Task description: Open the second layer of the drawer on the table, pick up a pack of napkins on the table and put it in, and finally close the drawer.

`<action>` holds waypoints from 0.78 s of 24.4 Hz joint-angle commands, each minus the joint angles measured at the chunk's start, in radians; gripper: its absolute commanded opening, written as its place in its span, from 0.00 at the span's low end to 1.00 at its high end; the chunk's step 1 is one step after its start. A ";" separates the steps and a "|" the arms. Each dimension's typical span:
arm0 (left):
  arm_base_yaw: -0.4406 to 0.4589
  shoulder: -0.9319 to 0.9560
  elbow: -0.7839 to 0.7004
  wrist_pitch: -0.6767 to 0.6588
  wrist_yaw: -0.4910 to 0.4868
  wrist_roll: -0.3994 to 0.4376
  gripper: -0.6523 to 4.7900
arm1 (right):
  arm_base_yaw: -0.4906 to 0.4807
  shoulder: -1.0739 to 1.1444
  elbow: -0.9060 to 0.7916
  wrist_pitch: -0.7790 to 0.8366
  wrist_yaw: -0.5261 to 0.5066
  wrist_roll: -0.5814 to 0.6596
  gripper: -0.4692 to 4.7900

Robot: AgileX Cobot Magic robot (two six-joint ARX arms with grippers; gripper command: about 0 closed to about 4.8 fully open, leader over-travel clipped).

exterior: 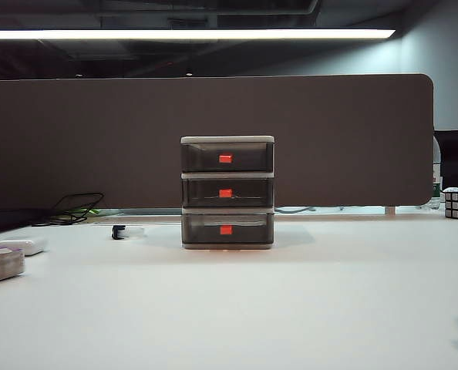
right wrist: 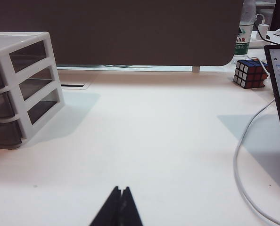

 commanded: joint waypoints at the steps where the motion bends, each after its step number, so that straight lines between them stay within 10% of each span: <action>1: 0.002 0.000 0.004 0.006 0.003 0.000 0.11 | 0.000 -0.002 -0.006 0.016 0.001 -0.003 0.08; 9: 0.002 0.000 0.004 0.006 0.010 -0.013 0.11 | 0.000 -0.002 -0.006 0.017 0.002 -0.003 0.08; 16: -0.023 0.000 0.004 -0.044 0.386 -0.448 0.11 | 0.002 -0.002 -0.006 0.016 -0.347 0.273 0.08; 19: -0.093 0.000 0.004 -0.098 0.317 -0.467 0.13 | 0.001 -0.002 -0.006 0.019 -0.430 0.289 0.08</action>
